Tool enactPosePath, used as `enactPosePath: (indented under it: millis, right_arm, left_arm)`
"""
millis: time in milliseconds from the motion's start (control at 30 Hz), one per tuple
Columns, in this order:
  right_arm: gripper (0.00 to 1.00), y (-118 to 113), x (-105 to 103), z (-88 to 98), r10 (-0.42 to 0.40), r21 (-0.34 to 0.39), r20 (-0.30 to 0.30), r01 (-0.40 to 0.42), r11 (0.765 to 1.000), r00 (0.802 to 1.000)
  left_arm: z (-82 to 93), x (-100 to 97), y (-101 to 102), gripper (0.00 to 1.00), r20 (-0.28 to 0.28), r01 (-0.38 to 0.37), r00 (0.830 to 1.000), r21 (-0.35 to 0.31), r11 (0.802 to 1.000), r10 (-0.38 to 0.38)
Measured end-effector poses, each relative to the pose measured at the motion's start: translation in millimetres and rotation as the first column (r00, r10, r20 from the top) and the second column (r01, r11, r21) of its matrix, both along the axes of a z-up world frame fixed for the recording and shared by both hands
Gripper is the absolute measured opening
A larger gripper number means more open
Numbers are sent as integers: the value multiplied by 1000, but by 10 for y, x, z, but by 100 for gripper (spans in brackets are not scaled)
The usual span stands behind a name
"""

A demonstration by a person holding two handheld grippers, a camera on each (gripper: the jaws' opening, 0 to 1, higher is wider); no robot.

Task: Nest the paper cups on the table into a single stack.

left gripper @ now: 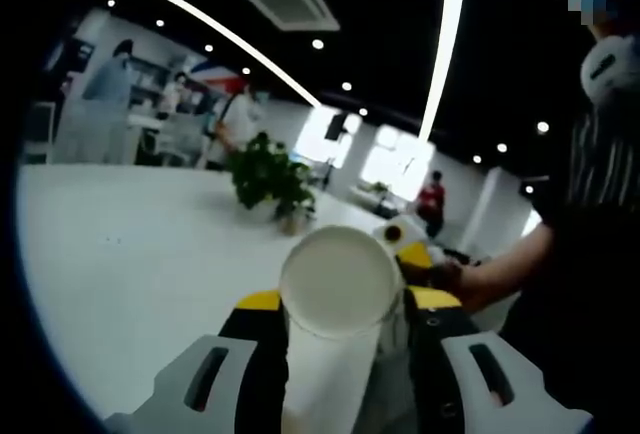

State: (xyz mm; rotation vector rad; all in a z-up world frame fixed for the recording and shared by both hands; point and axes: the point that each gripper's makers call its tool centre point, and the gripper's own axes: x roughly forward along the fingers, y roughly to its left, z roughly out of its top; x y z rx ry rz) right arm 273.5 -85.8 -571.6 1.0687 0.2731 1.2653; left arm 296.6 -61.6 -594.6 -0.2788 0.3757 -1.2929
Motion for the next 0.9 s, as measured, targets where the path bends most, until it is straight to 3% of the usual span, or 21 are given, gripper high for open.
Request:
enactPosePath:
  millis: [333, 900]
  right_arm:
    - [0, -60, 42, -53, -22, 10, -30, 22, 1000, 999]
    - [0, -182, 87, -91, -69, 12, -64, 70, 997, 996]
  left_arm:
    - [-2, -16, 0, 52, 23, -18, 1000, 6, 1000, 18]
    - [-43, -28, 174, 63, 74, -92, 993, 12, 996, 91]
